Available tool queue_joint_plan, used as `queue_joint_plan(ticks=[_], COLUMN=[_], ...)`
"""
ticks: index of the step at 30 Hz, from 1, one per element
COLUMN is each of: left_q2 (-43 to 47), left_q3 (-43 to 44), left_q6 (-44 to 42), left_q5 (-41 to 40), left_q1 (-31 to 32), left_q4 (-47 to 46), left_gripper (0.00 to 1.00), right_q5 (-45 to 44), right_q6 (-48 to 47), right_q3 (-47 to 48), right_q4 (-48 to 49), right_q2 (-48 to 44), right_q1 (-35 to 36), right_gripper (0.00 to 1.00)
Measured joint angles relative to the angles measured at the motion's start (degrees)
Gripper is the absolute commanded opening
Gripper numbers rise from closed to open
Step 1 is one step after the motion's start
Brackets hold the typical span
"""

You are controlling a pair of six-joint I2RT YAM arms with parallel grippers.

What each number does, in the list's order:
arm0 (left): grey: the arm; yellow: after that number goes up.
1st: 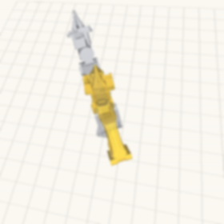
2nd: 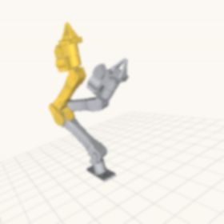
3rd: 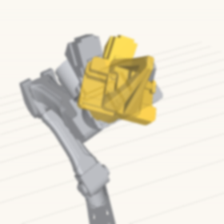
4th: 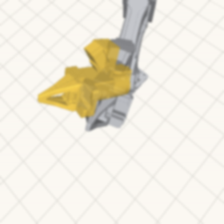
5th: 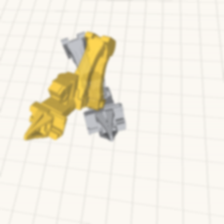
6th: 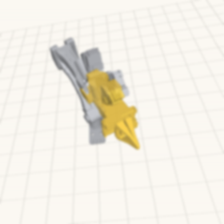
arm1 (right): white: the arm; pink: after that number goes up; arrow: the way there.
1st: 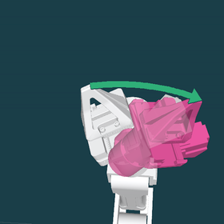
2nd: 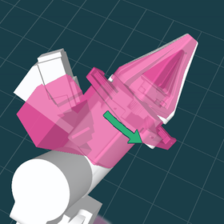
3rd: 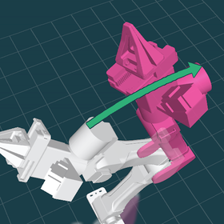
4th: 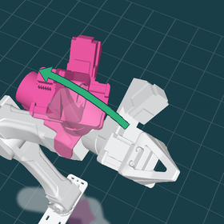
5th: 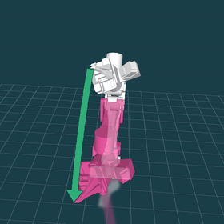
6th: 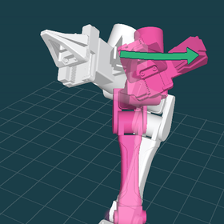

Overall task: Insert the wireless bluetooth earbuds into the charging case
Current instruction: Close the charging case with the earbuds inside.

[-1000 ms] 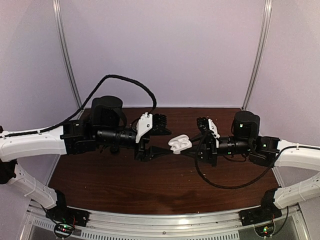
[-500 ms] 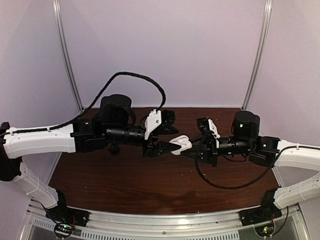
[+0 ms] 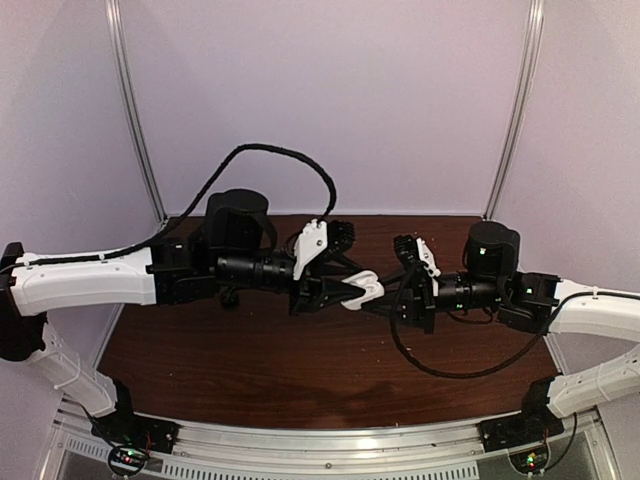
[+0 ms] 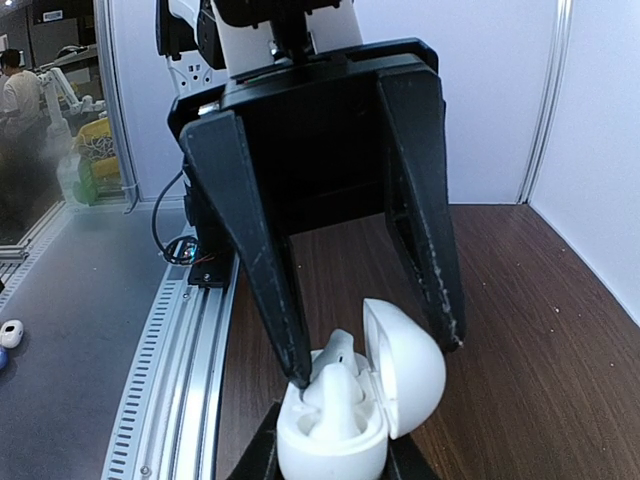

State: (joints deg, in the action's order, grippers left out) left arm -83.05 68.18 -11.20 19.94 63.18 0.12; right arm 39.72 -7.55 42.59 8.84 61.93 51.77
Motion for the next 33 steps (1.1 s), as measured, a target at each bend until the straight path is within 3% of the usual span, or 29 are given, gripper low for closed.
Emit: queue_joint_plan(ticks=[12, 28, 33], left_q2=[-0.48, 0.11, 0.13], left_q3=[0.48, 0.5, 0.48], left_q6=[-0.74, -3.23, -3.87], left_q5=[1.14, 11.15, 11.06], left_q1=[0.0, -0.15, -0.07], left_q4=[0.39, 0.22, 1.57], left_gripper=[0.41, 0.39, 0.48], right_q5=[-0.26, 0.09, 0.0], right_q6=[0.24, 3.58, 4.44], right_q3=[-0.39, -2.1, -2.43], right_q4=[-0.09, 2.56, 3.61], right_q2=[-0.22, -2.38, -2.71], right_q1=[-0.04, -2.05, -2.62], right_gripper=[0.0, 0.0, 0.0])
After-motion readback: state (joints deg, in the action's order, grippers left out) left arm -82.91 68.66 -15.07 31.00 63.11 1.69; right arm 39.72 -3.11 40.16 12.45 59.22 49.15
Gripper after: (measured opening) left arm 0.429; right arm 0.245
